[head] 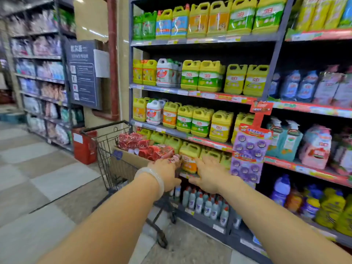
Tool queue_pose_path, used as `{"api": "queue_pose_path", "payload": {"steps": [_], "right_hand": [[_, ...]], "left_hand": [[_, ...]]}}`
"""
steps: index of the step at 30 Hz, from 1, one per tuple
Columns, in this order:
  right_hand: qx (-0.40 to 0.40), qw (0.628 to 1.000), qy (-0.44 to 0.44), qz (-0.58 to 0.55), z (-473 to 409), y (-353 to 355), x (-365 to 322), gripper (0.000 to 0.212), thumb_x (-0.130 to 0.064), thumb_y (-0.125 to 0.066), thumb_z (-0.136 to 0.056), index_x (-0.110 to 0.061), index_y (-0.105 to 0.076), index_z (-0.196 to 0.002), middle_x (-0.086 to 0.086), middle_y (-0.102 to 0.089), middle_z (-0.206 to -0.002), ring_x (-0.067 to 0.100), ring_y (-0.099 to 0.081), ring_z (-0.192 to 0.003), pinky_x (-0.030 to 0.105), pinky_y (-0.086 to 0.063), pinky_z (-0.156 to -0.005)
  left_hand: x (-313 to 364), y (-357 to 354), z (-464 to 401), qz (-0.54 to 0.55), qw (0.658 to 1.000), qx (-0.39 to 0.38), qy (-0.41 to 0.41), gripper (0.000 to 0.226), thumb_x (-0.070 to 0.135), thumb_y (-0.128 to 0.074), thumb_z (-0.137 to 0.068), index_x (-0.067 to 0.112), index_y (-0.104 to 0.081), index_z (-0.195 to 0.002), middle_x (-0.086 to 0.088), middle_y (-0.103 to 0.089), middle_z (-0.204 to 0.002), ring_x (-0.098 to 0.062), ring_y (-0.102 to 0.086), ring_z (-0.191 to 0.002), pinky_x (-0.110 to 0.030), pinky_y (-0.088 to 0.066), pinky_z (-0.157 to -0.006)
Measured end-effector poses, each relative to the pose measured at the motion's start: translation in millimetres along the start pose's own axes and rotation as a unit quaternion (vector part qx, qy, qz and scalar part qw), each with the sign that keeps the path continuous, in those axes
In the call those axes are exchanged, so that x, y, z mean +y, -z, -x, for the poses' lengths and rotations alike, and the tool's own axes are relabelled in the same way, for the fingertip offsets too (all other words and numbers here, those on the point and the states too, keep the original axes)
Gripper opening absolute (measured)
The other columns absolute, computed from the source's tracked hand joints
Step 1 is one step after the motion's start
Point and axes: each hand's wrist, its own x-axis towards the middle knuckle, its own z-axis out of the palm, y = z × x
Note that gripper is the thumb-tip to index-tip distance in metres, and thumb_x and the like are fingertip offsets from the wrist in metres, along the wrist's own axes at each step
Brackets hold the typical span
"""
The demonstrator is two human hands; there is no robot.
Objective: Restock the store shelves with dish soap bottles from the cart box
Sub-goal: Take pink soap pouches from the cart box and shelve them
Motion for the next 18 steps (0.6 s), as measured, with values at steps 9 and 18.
{"api": "queue_pose_path", "payload": {"steps": [9,18], "right_hand": [[-0.014,0.999,0.051,-0.007,-213.3,-33.8,-28.5,0.074,-0.051,-0.046,-0.093,-0.011,-0.017,-0.149,0.014,-0.012,-0.157,0.031,-0.011,-0.145,0.044,-0.017,-0.118],[-0.054,0.995,0.084,-0.022,-396.9,-55.3,-72.3,0.074,-0.050,-0.047,-0.092,-0.010,-0.019,-0.148,0.016,-0.014,-0.156,0.032,-0.012,-0.145,0.044,-0.016,-0.118]], "left_hand": [[-137.2,-19.1,-140.4,0.014,0.996,-0.037,0.080,0.051,0.048,-0.046,-0.093,0.012,-0.045,-0.129,-0.010,-0.048,-0.130,-0.028,-0.047,-0.118,-0.042,-0.043,-0.098],[-265.0,-47.9,-264.5,0.028,0.990,-0.071,0.116,0.056,0.052,-0.046,-0.089,0.018,-0.044,-0.134,-0.012,-0.046,-0.131,-0.031,-0.048,-0.116,-0.046,-0.045,-0.097]]}}
